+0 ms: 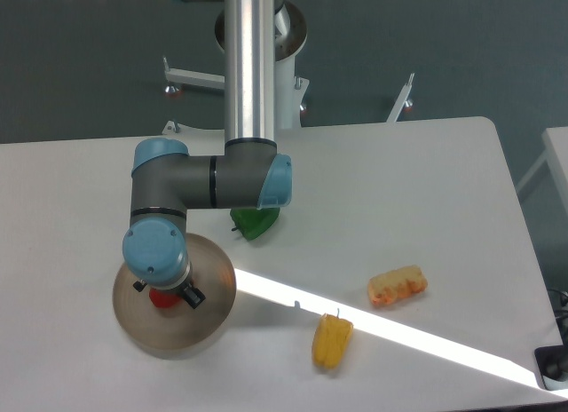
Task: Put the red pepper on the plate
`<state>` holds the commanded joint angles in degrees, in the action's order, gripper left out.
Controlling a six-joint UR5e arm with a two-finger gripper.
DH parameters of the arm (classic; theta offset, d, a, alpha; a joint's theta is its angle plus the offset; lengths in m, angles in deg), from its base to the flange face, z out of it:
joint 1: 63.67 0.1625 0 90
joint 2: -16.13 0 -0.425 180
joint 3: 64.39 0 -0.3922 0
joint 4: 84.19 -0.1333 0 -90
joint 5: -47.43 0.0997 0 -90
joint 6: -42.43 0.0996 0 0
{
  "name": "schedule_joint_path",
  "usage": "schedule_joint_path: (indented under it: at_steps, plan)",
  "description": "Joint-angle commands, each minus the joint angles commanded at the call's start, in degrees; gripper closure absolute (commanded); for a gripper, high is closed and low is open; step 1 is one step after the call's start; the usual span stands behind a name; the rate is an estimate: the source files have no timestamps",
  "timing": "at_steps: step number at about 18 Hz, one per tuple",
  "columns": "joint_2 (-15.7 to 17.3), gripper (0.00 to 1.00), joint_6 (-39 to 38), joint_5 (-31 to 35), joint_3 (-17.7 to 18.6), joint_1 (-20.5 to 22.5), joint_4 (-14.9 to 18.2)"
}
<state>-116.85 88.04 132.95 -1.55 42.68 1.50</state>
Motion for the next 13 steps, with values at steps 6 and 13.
schedule_joint_path:
  at_steps: [6, 13]
  plan:
    - [-0.1, 0.39, 0.0, 0.0, 0.0, 0.0, 0.0]
    - [-0.1, 0.27, 0.0, 0.0, 0.0, 0.0, 0.0]
